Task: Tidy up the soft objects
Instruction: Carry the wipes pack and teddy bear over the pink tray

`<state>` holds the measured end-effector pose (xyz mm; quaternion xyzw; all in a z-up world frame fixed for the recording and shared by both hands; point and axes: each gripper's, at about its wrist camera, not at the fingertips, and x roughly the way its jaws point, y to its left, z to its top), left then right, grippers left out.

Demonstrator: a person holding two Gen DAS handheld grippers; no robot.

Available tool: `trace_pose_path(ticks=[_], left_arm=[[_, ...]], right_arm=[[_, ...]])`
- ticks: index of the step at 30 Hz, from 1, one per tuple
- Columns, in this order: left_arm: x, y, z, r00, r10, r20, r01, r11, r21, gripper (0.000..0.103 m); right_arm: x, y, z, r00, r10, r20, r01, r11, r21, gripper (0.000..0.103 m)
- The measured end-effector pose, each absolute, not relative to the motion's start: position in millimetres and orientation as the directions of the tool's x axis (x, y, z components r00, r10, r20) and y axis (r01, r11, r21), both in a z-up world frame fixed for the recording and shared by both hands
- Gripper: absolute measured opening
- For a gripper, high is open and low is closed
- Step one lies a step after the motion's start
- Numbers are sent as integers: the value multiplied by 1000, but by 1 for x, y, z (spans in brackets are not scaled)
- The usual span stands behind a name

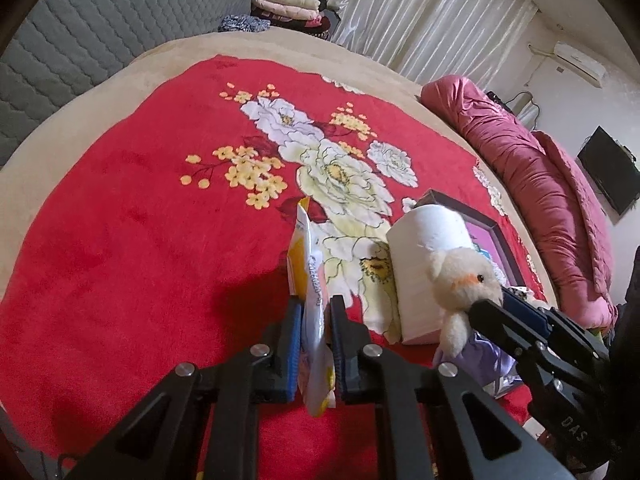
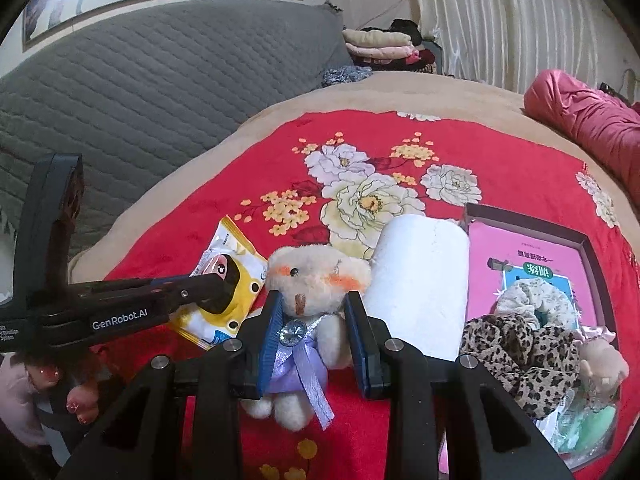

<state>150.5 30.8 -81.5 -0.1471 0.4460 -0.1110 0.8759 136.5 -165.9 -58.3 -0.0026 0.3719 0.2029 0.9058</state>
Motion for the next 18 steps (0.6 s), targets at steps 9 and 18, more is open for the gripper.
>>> trace_pose_path(ticks=[9,18], left_arm=[[144,22,-66,599,-319,-735,80,937,-341,14],[134,15,-33,646,-332,-687,118,933,-340,14]], right_arm=[[129,-173,-54,645,365,-672,-359,920,155,32],[124,-186,-41,678,369,-636,-335,925,179,32]])
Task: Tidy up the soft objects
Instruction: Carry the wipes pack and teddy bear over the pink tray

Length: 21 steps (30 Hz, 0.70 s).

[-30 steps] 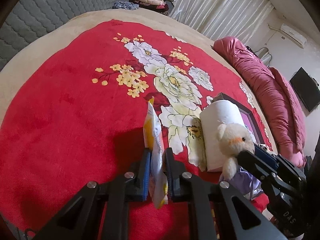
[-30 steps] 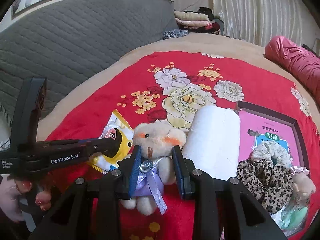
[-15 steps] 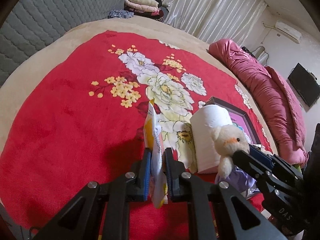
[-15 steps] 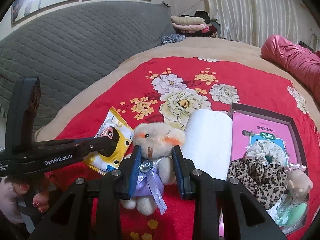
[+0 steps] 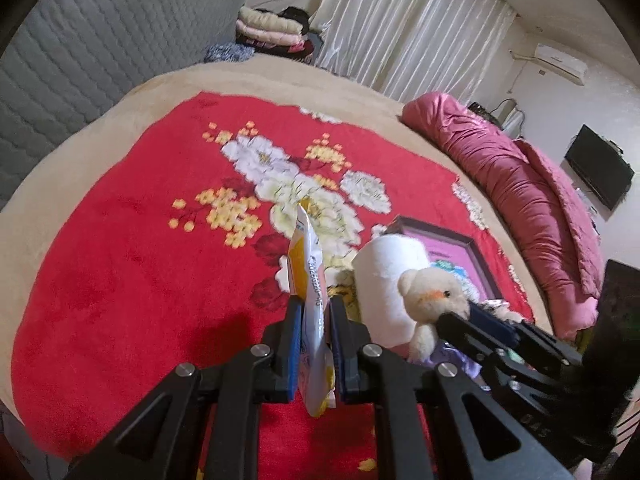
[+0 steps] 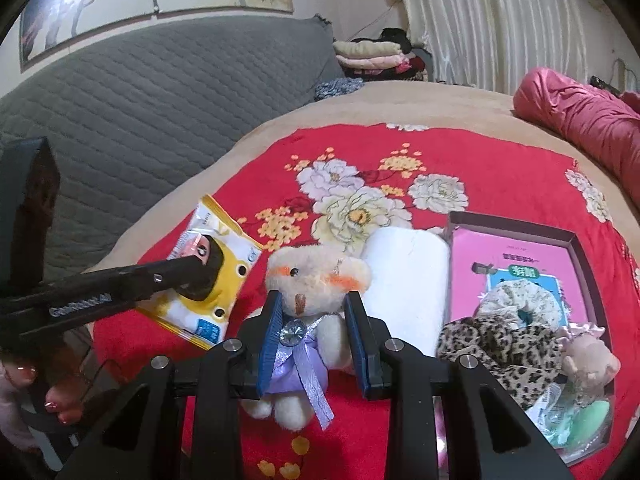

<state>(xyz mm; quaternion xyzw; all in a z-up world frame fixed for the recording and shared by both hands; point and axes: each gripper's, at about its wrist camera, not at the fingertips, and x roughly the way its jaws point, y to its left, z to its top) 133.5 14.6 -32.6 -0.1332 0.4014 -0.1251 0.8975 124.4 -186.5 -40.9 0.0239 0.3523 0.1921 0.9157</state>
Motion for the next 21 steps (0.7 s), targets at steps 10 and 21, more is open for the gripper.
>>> trace_pose_path(ticks=[10,21], left_arm=[[123,-30,6,667,-412,-621,233,907,-351,14],[126,-95,23,621,-507,-598,355,862,-362,14]], right_arm=[[118,-229,-21,739,319,-594,-242,948,209,32],[100,-306,-4,813,164,-558,-51,976,213,32]])
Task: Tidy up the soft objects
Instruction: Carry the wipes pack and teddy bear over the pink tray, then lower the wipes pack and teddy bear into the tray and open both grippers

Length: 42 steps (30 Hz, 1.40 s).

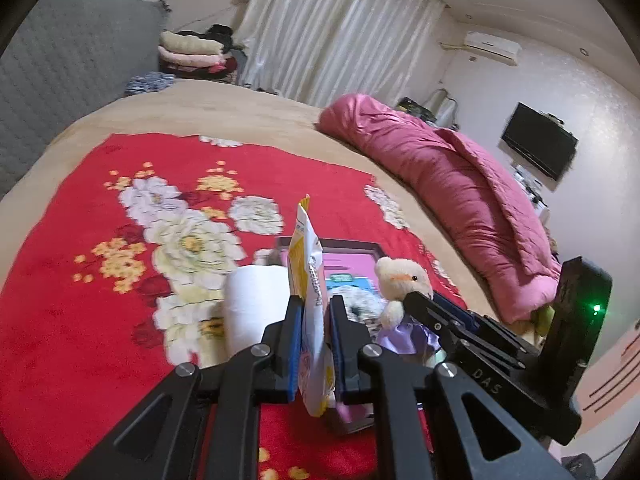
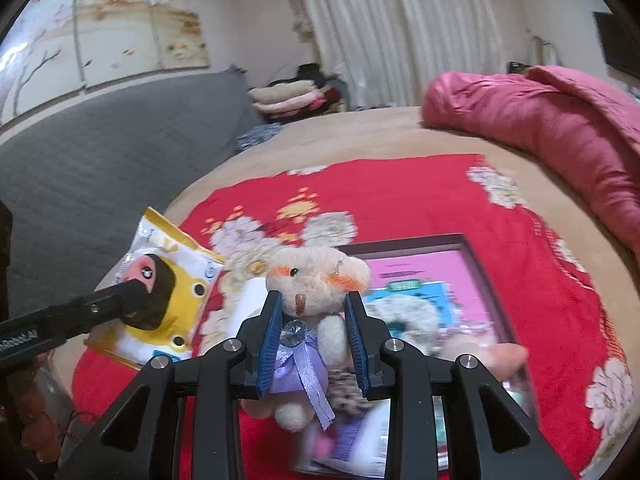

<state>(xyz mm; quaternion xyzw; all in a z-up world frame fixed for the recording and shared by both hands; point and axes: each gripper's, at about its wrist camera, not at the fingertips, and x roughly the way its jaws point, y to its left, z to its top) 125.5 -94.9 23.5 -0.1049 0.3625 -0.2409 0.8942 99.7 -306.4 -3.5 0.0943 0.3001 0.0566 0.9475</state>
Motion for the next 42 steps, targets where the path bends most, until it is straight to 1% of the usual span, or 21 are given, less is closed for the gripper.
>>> trace_pose_path(ticks=[5,12,17,20,22,24,27,30,34,36,42], left_arm=[[127,-126,27,592,-548,-591,414,836,-361,14],[136,-163,13,512,-603,-612,464,793,-394,14],[146,-182,-15,424,-646,-635,470,756,-455,14],[154,-186,-30,378,-680,-628,454,727,-515,14],[161,-191,-38,363,-689,-628,450,719,-529,14],[166,-195,-43,364,-679,-638,451,728,-517,14],[177,-203,-56,343,-649,-679,427,752,-503,14],[182,-206,-66,339,-622,-706,412,773,-483,14],[183,-207,-72,360,-564,-743,410,811,-417,14],[185,-206,-75,361,-558,-747,410,814,-411,14],[189,-206,-83,371,-498,-784,402,847,-348,14]], right_arm=[[89,-338,-4,825,92,-557,34,977,211,32],[82,-363,-10,816,31,-578,113,971,212,32],[81,-368,-19,800,24,-599,126,970,207,32],[81,-373,-25,796,24,-605,135,967,216,32],[82,-376,-27,792,21,-610,143,965,219,32],[83,-378,-29,790,20,-612,147,964,222,32],[85,-380,-33,781,21,-624,150,964,220,33],[86,-376,-36,773,11,-635,141,972,189,33],[88,-369,-38,766,8,-642,120,981,155,33],[90,-366,-41,759,7,-651,111,984,140,33],[94,-357,-52,732,62,-678,52,988,147,33]])
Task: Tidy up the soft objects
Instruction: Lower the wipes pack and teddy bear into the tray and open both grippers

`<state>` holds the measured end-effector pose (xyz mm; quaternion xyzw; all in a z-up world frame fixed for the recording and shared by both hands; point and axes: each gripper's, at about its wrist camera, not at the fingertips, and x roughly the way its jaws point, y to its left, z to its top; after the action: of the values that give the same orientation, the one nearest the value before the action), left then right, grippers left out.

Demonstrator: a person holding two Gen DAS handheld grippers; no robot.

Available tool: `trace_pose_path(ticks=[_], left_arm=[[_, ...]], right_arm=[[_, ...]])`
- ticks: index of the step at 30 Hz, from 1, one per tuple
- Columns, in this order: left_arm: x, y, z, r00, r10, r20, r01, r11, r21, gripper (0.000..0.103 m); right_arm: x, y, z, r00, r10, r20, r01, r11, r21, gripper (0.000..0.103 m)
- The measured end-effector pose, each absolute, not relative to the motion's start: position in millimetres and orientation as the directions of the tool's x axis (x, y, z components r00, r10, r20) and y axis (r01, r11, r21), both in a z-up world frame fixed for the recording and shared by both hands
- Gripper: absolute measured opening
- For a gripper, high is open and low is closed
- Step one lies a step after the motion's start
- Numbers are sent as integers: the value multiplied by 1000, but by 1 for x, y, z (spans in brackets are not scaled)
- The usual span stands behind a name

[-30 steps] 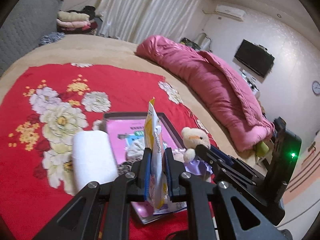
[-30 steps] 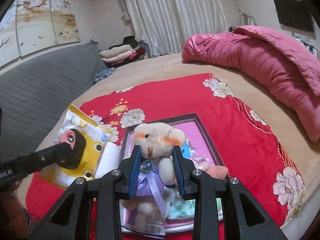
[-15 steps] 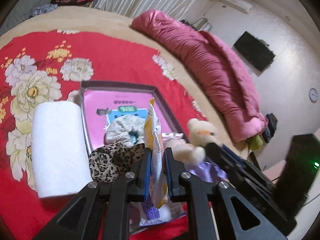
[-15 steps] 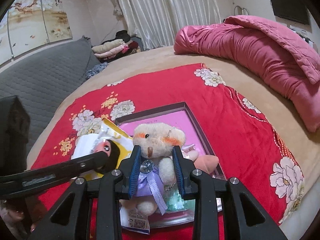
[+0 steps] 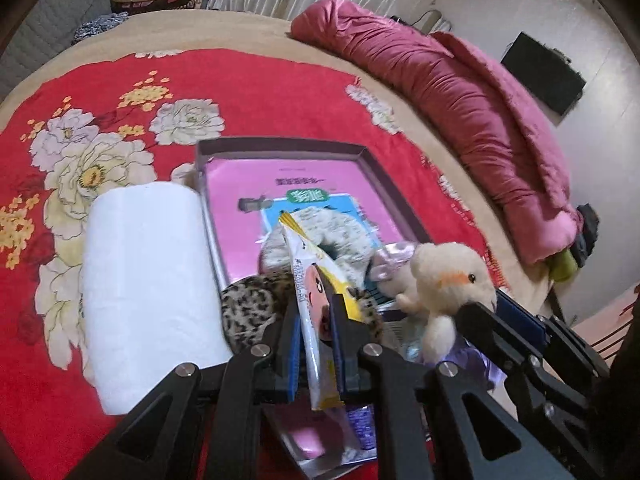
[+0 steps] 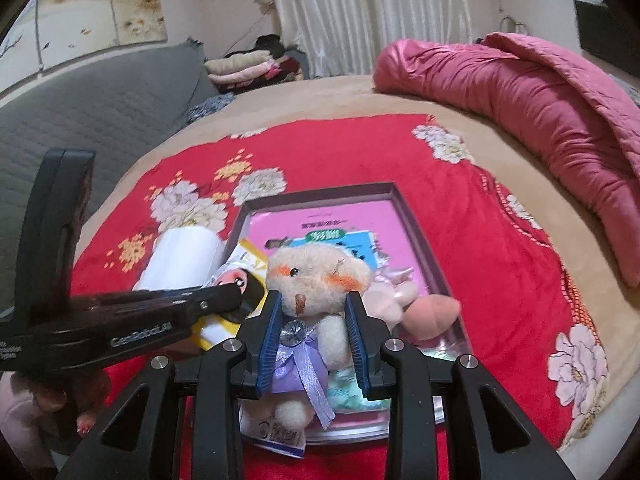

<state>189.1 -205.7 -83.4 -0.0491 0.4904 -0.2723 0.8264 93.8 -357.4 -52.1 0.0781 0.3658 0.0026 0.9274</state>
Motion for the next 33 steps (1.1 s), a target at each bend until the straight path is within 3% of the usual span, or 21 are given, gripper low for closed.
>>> trace_pose_path(ticks=[17,23,30,33], left_arm=[[186,-207,-85,388,-458,-800,419,861,-290,14],[187,-209,-87,385,-460,-800,421,859,-292,14],[188,-207,-88,383,-474,-793,414,855,-312,14],[188,-207,-87,384,-478,-790,414,854,-315,14]], right_arm=[[99,-352,-73,691,95,-716,29,987,159,33],[101,-351,-79,680,13,-733,54,996,68,33],[102,-348,-87,685,-1,-728,61,997,57,38],[101,-353,-85,693,-5,-721,79,995,68,54]])
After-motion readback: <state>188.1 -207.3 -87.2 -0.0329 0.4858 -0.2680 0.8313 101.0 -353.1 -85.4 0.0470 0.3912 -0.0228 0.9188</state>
